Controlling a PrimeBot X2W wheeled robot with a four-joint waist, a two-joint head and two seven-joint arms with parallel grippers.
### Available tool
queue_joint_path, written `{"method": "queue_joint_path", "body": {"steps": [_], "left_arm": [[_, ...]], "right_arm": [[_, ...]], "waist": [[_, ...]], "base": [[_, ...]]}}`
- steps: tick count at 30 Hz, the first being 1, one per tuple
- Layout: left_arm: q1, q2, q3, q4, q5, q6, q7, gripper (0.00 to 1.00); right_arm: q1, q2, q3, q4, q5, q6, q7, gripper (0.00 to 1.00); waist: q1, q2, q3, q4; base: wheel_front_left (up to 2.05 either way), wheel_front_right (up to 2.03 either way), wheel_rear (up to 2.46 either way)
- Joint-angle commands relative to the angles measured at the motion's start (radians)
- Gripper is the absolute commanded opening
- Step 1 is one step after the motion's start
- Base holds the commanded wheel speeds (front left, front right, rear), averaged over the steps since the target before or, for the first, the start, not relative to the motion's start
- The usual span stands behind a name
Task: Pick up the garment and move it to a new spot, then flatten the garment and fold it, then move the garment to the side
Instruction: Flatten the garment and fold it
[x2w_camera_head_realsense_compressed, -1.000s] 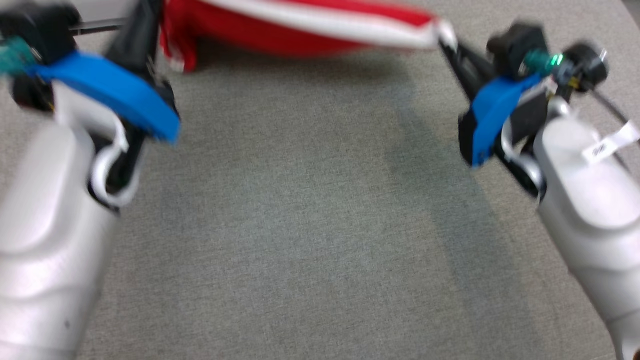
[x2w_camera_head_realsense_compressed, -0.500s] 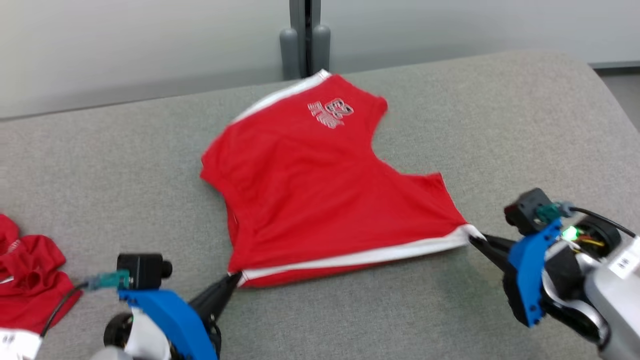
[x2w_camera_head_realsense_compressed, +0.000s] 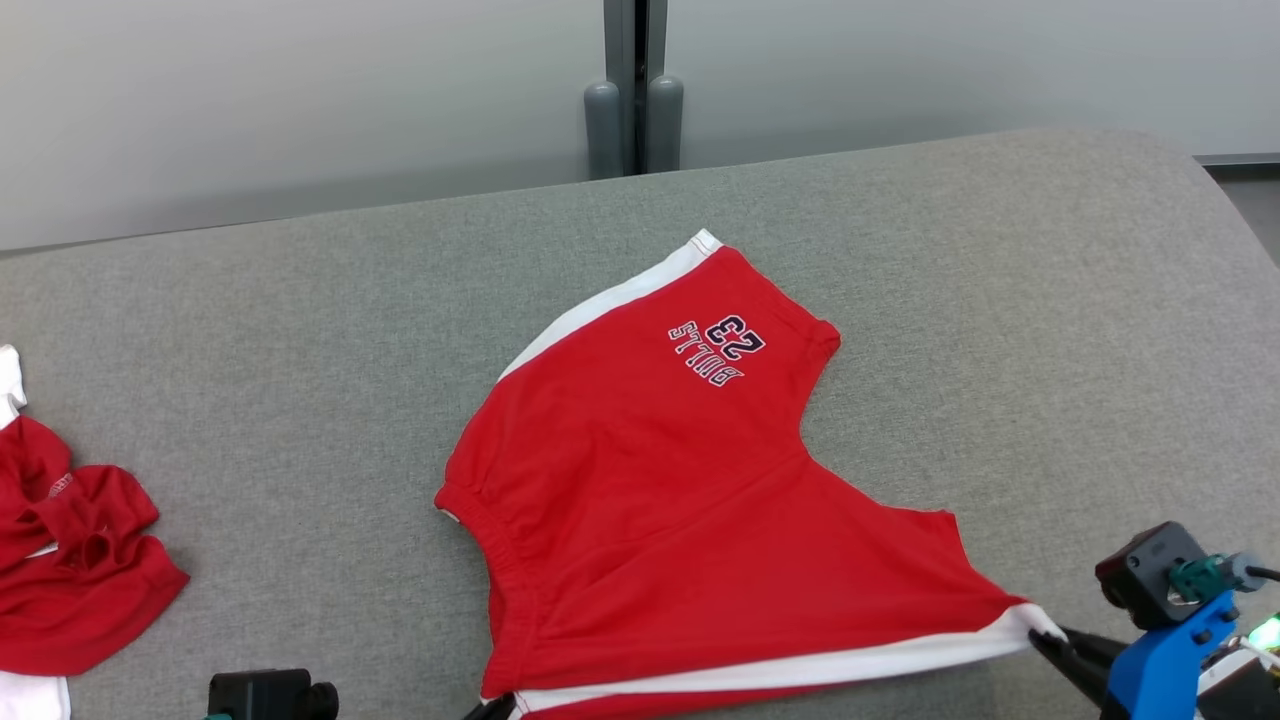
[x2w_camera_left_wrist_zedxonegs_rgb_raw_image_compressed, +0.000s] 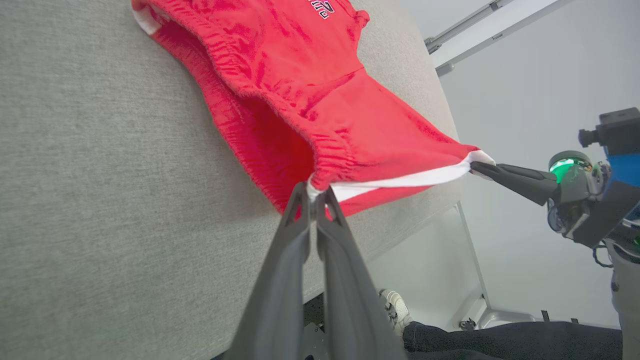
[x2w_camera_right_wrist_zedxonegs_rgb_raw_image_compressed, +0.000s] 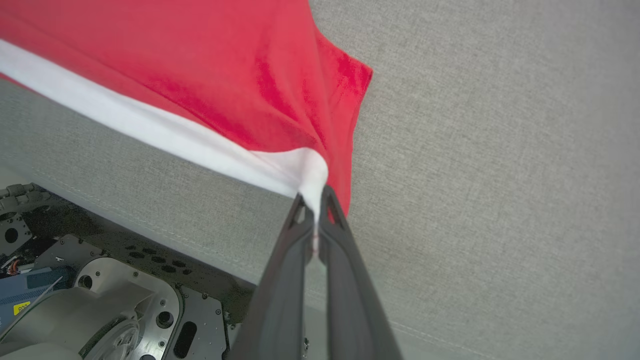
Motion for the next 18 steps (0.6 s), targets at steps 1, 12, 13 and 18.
{"method": "queue_joint_path", "body": {"steps": [1, 12, 13, 18], "left_arm": [[0.003, -0.007, 0.018, -0.003, -0.004, 0.009, -0.016, 0.00], [-0.219, -0.124, 0.026, 0.126, 0.017, 0.002, -0.043, 0.00], [-0.255, -0.139, 0.023, 0.148, 0.019, 0.003, -0.037, 0.00], [-0.440, -0.244, 0.016, 0.297, 0.030, -0.008, -0.054, 0.00]], "right_arm": [[0.007, -0.002, -0.023, -0.029, -0.021, -0.002, 0.017, 0.00], [-0.339, -0.070, 0.114, 0.044, -0.069, -0.001, -0.054, 0.00], [-0.387, -0.080, 0.129, 0.072, -0.067, -0.001, -0.067, 0.00], [-0.639, -0.119, 0.236, 0.240, -0.037, -0.001, -0.147, 0.00]], "waist": [[0.0002, 0.0000, 0.004, 0.003], [0.0002, 0.0000, 0.091, 0.063], [0.0002, 0.0000, 0.108, 0.075], [0.0002, 0.0000, 0.187, 0.149]], "base": [[0.00, 0.00, 0.00], [0.00, 0.00, 0.00], [0.00, 0.00, 0.00], [0.00, 0.00, 0.00]]}}
